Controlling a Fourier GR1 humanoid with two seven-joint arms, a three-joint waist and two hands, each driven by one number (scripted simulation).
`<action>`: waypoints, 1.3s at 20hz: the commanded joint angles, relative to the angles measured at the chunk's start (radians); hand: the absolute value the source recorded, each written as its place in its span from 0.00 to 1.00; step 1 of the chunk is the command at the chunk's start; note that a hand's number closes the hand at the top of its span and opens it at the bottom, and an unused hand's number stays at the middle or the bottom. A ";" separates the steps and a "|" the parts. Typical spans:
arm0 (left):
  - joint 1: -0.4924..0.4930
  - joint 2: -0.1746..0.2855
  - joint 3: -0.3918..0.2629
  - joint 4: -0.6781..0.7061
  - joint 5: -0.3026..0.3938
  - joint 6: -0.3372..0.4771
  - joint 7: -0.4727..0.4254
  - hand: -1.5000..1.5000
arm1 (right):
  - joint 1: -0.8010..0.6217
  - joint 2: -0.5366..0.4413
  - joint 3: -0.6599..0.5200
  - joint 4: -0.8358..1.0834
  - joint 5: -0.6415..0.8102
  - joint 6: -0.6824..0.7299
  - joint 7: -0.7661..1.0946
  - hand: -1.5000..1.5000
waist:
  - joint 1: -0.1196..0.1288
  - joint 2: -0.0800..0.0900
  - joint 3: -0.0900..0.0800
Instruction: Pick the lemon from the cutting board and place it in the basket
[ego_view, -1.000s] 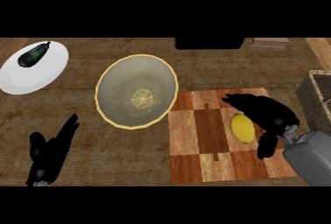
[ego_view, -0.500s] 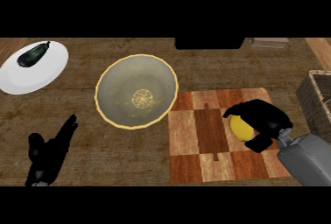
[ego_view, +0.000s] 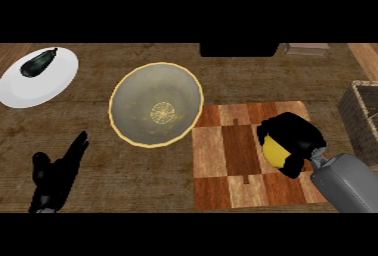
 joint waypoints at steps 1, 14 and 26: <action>0.017 -0.009 0.005 0.084 0.022 -0.015 0.069 0.50 | 0.044 0.025 -0.029 -0.081 0.001 0.042 0.139 1.00 | -0.021 0.011 -0.017; 0.144 -0.020 0.030 0.015 0.022 0.011 0.033 0.50 | 0.351 0.244 -0.097 -0.808 -0.032 0.026 0.741 1.00 | -0.068 -0.003 -0.018; 0.123 -0.031 0.008 0.039 -0.003 -0.003 0.037 0.50 | 0.037 0.446 -0.365 -1.107 -0.105 -0.051 1.070 1.00 | -0.048 0.001 -0.021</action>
